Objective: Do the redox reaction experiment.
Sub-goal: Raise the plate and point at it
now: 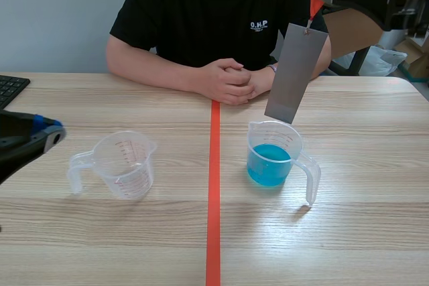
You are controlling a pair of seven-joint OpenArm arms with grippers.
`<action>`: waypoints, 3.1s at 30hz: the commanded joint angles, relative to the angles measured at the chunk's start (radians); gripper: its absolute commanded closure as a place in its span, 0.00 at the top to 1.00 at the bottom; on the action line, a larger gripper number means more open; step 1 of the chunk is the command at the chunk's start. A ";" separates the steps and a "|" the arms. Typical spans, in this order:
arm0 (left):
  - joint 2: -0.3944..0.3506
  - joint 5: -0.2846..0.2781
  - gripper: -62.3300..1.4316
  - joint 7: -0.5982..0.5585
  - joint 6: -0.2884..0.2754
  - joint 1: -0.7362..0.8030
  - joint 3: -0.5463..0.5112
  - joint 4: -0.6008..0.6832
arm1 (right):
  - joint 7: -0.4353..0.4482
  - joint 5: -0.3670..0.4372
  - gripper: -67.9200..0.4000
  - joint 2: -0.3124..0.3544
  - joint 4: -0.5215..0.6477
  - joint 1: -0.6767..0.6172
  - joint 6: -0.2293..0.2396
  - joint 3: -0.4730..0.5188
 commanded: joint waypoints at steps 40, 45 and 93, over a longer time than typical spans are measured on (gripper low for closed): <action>0.646 0.449 0.09 -0.142 0.036 -0.914 0.693 -0.671 | 0.016 0.011 0.03 0.016 0.016 0.012 0.007 0.008; 0.679 0.475 0.09 -0.158 0.035 -0.940 0.706 -0.715 | 0.016 0.011 0.03 0.016 0.016 0.012 0.007 0.008; 0.734 0.571 0.09 -0.151 0.037 -0.945 0.709 -0.764 | 0.016 0.011 0.03 0.016 0.016 0.012 0.007 0.008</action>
